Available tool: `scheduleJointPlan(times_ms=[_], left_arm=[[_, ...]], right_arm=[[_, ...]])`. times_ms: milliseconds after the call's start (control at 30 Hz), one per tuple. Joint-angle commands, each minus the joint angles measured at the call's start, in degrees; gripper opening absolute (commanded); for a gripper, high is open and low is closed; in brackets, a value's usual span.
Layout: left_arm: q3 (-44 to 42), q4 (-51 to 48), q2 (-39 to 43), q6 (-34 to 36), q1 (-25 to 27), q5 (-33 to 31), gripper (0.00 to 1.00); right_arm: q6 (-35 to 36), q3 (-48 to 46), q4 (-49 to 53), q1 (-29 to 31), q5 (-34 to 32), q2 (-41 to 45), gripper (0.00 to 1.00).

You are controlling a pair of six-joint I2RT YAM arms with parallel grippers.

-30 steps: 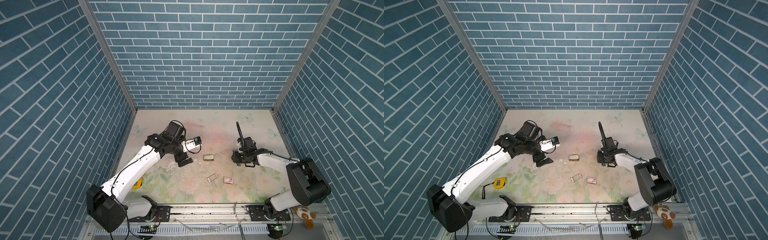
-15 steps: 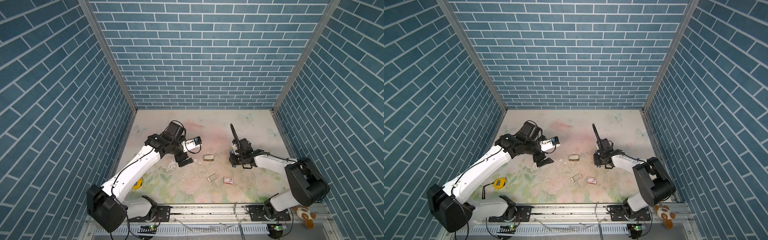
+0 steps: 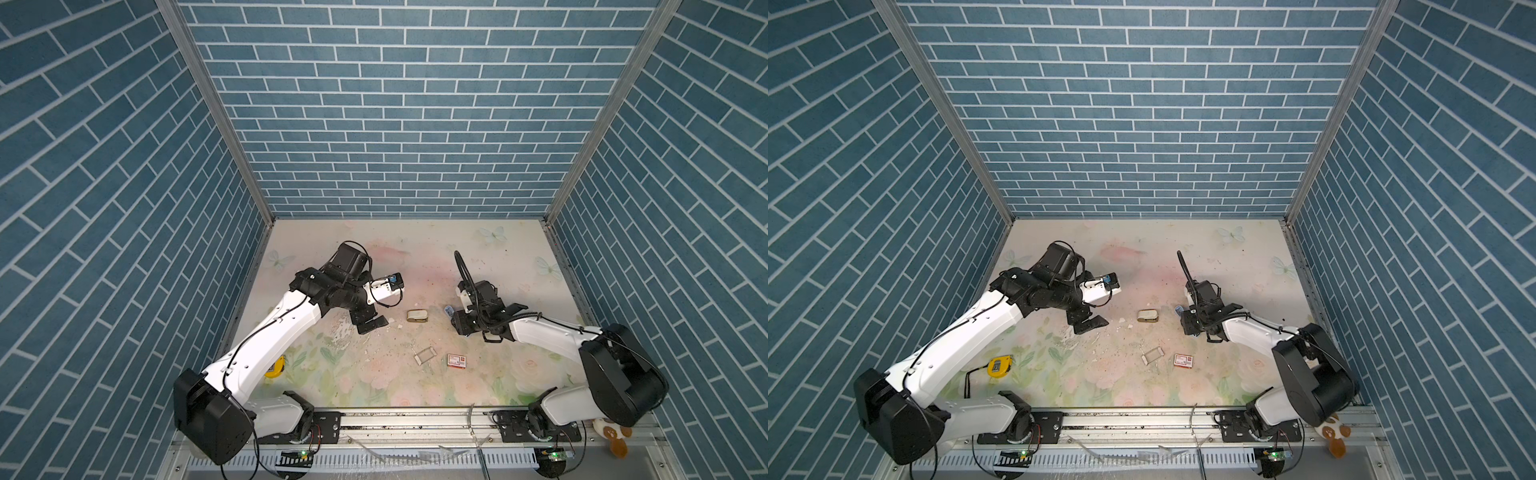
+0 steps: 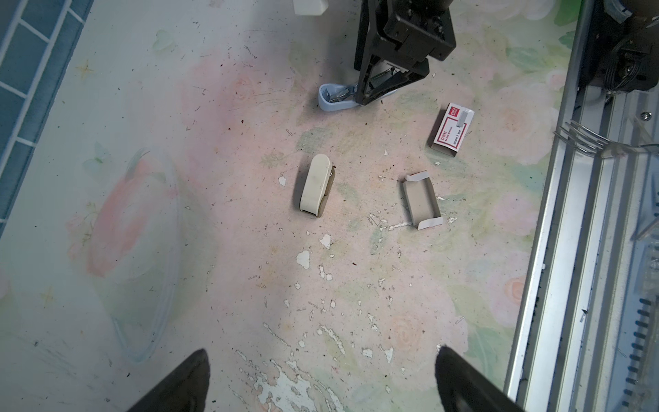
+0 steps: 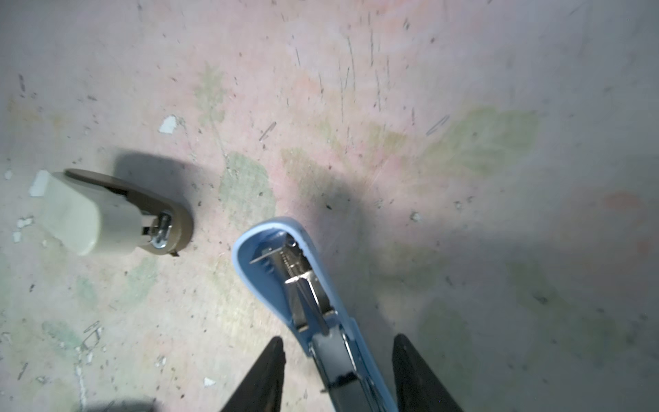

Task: Load the staples into the stapler
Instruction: 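Grasp the open blue stapler's base with the right gripper and turn it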

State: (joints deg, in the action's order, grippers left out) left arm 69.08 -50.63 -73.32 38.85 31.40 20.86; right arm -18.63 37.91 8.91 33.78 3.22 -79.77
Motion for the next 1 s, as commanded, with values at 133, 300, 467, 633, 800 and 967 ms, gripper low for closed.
scheduleJointPlan(times_ms=[133, 300, 467, 633, 800, 967], left_arm=[[2.6, -0.7, -2.0, 0.9, -0.3, 2.7, 1.00], [3.5, 0.5, -3.1, 1.1, -0.2, 4.1, 0.99], [3.8, 2.0, -4.4, 1.1, 0.4, 4.9, 1.00], [4.3, 2.6, -5.8, 1.1, 1.0, 5.4, 1.00], [4.1, 3.5, -6.0, 0.8, 1.2, 5.5, 0.99], [3.9, 4.1, -6.1, 0.6, 1.2, 5.7, 1.00]], right_arm=[[-10.7, -3.8, 5.6, 0.3, -1.1, 16.5, 0.43], [-22.1, -11.3, 4.2, 0.6, 6.1, 23.3, 0.27], [-26.6, -13.6, 5.2, 0.7, 9.1, 26.2, 0.27], [-26.7, -11.7, 6.1, 0.7, 10.2, 22.2, 0.29], [-26.3, -10.2, 4.5, 0.6, 11.4, 15.2, 0.27], [-24.9, -8.5, 2.6, 0.6, 10.2, 10.4, 0.24]])
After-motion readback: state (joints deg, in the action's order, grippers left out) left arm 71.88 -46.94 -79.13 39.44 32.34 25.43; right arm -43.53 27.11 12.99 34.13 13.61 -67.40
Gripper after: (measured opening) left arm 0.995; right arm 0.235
